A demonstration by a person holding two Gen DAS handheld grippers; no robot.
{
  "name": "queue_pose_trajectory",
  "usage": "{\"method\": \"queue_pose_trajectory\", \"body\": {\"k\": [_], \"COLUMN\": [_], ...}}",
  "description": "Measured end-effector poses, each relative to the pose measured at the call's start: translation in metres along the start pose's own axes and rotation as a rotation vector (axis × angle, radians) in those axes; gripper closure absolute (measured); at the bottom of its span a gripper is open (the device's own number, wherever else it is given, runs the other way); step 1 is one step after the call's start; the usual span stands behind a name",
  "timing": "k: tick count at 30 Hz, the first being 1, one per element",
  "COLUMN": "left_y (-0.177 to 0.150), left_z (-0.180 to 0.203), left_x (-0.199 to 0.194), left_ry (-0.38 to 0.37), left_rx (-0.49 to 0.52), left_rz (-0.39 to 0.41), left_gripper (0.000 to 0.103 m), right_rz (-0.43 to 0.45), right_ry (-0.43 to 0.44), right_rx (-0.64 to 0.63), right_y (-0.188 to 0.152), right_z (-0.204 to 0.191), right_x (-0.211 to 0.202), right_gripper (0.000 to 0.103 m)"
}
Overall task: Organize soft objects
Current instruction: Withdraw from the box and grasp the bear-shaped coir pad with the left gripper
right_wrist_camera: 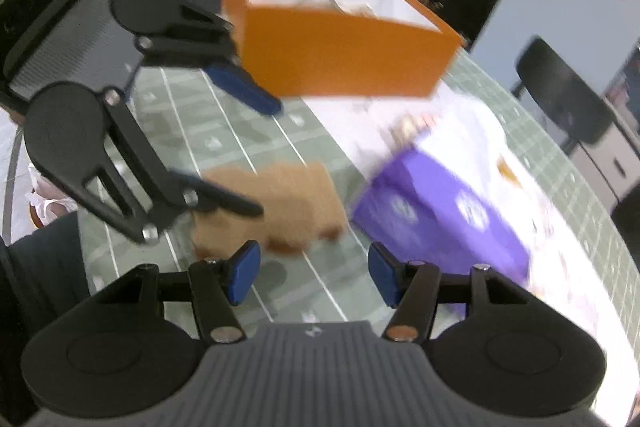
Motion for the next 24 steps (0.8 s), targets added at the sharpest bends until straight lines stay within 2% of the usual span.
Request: {"method": "queue_pose_trajectory", "body": {"k": [10, 12, 14, 19, 21, 24], "left_y": [-0.022, -0.03, -0.036, -0.042, -0.042, -0.041], "left_z": [0.003, 0.004, 0.004, 0.007, 0.006, 0.003], "left_x": [0.008, 0.01, 0.013, 0.026, 0.028, 0.029], "left_ry": [0.082, 0.084, 0.083, 0.12, 0.106, 0.089], "left_rx": [-0.182, -0.214, -0.233, -0.185, -0.193, -0.181], "left_rz": [0.014, -0.004, -0.014, -0.063, -0.068, -0.078], "left_gripper": [0.015, 0.015, 0.011, 0.009, 0.013, 0.014], "right_rz": [-0.001, 0.003, 0.008, 0.017, 0.02, 0.022], "right_ry": [-0.057, -0.059, -0.053, -0.052, -0.055, -0.062], "right_rx": [0.198, 0.223, 0.249, 0.288, 0.309, 0.335], "right_y": [-0.054, -0.061, -0.07, -0.077, -0.078, -0.082], "right_z": [0.05, 0.055, 0.058, 0.064, 0.066, 0.072], "right_x": [-0.003, -0.003, -0.005, -0.004, -0.003, -0.001], "right_gripper": [0.043, 0.043, 0.043, 0.043, 0.043, 0.04]}}
Point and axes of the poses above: each gripper's, at about its wrist camera, not at the fingertips, and x roughly the way its jaws point, z to its right, y to its top, the point moved 10 cm from there along x, roughly the way its jaws point, and after that the axes turned 4 degrees about -x, right-handed, at the moved point
